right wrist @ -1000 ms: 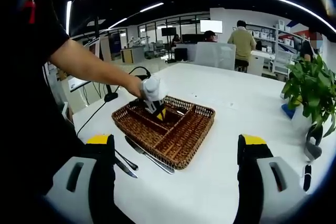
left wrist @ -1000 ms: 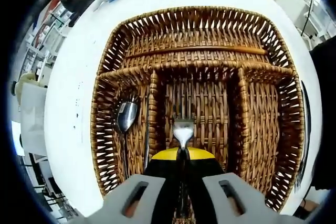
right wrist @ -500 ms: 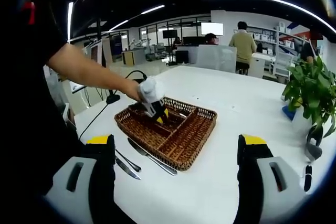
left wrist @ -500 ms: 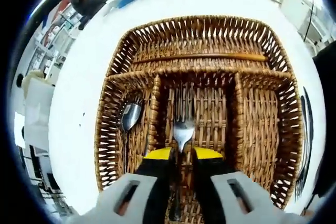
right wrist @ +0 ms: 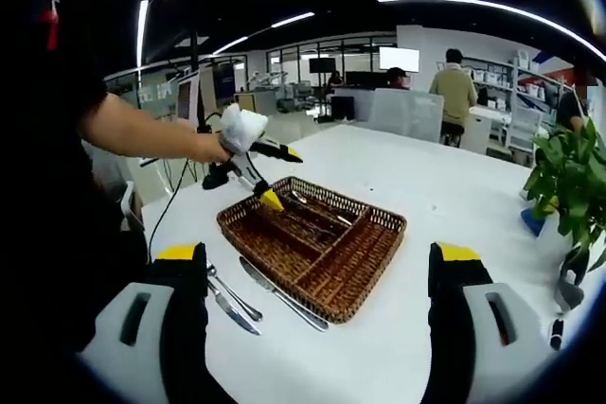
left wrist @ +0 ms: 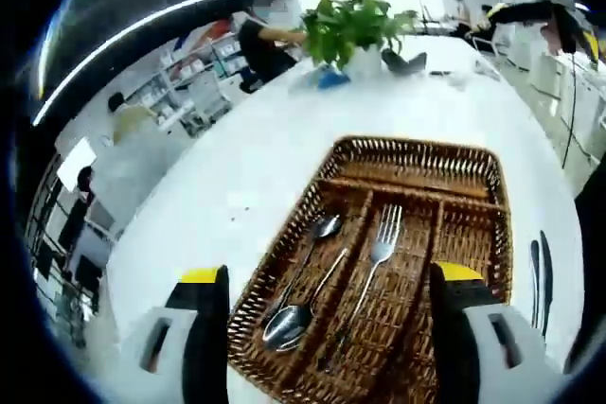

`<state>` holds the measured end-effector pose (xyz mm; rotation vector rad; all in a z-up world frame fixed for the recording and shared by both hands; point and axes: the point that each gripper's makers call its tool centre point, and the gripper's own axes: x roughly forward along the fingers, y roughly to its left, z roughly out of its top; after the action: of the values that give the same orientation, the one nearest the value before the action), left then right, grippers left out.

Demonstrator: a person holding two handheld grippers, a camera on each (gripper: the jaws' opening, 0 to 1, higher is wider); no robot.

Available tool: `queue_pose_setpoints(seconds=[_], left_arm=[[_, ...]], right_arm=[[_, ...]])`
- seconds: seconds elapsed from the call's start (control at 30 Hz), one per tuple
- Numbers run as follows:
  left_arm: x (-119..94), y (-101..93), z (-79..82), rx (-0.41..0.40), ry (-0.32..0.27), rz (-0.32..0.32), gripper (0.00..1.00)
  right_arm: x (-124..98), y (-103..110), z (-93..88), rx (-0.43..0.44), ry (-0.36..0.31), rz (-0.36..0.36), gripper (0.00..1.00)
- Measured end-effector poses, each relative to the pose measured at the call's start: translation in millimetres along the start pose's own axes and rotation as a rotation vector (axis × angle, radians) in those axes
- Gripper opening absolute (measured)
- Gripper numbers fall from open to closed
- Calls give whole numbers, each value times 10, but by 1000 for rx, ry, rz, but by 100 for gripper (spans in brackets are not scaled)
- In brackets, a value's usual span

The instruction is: Arrange the knives, forks, and spoons in their matching storage slots by inserting each utensil handle-first until every utensil is classified and aligned in the correct compartment

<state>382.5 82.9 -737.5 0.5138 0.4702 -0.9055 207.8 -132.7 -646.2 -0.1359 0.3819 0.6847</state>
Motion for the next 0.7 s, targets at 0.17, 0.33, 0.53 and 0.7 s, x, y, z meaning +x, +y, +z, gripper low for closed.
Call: queue_pose_setpoints(seconds=[0.17, 0.33, 0.53, 0.7], left_arm=[[-456, -3, -31, -104, -47, 1, 100], [-911, -14, -64, -157, -87, 41, 100], [-1420, -78, -125, -283, -94, 108, 100], [-1685, -158, -171, -301, -117, 143, 100]], right_arm=[[63, -31, 84, 13, -28, 3, 100], [143, -75, 91, 28, -28, -11, 100], [217, -94, 127, 4, -21, -39, 100], [271, -74, 127, 13, -11, -67, 100]])
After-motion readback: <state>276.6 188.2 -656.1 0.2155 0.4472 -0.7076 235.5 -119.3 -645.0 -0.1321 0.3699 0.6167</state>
